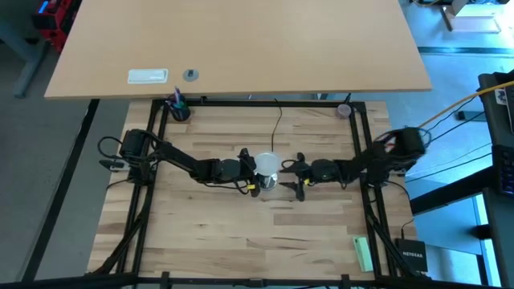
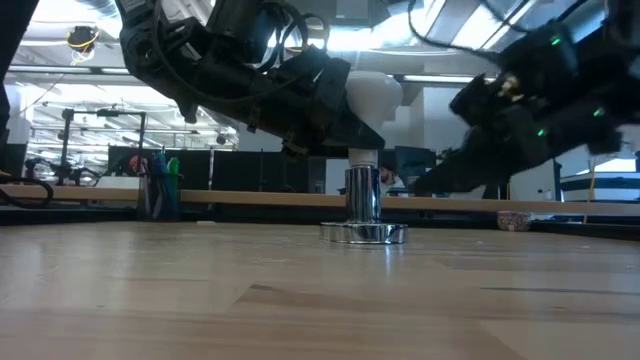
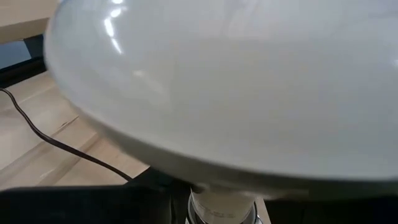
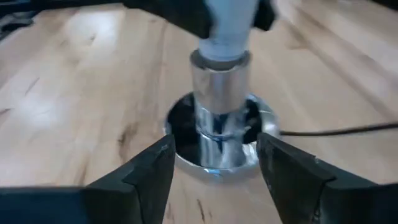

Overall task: Screw lightbulb
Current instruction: Insert the lightbulb into the lamp

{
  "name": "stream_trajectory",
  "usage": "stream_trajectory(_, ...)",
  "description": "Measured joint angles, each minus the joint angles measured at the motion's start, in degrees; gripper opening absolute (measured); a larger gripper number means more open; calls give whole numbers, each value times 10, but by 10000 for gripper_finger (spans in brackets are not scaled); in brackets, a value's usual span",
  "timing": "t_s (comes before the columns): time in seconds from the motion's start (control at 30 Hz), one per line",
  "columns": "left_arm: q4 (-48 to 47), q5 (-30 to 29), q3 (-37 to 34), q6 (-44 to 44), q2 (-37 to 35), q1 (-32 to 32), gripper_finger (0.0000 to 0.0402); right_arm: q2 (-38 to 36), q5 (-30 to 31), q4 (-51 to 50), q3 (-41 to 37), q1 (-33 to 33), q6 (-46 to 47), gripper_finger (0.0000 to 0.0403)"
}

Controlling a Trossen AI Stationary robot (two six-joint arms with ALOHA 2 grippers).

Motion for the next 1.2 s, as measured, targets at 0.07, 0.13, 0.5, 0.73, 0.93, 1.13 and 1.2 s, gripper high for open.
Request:
stream_trajectory(0.07, 0, 0, 0, 0, 0, 0, 138, 49, -24, 50, 14, -14, -7, 250)
stream_trajectory(0.13, 1, -2, 0, 0, 0, 0, 138, 89, -38, 90, 26, -28, -15, 261)
stream_trajectory(0.5, -1, -9, 0, -13, 0, 0, 138, 206, -47, 120, 126, -41, -43, 267)
stream_trajectory(0.73, -1, -10, 0, -15, 1, 0, 138, 217, -39, 119, 127, -41, -47, 195)
stream_trajectory(0.93, 11, -10, -1, -11, 1, -2, 138, 208, -36, 124, 125, -41, -47, 182)
stream_trajectory(1.13, 22, -9, 0, -2, -38, -15, 138, 124, -89, 119, 96, -41, -14, 182)
stream_trajectory(1.2, 26, 4, 0, -1, -57, -17, 138, 81, -113, 103, 91, -40, -6, 182)
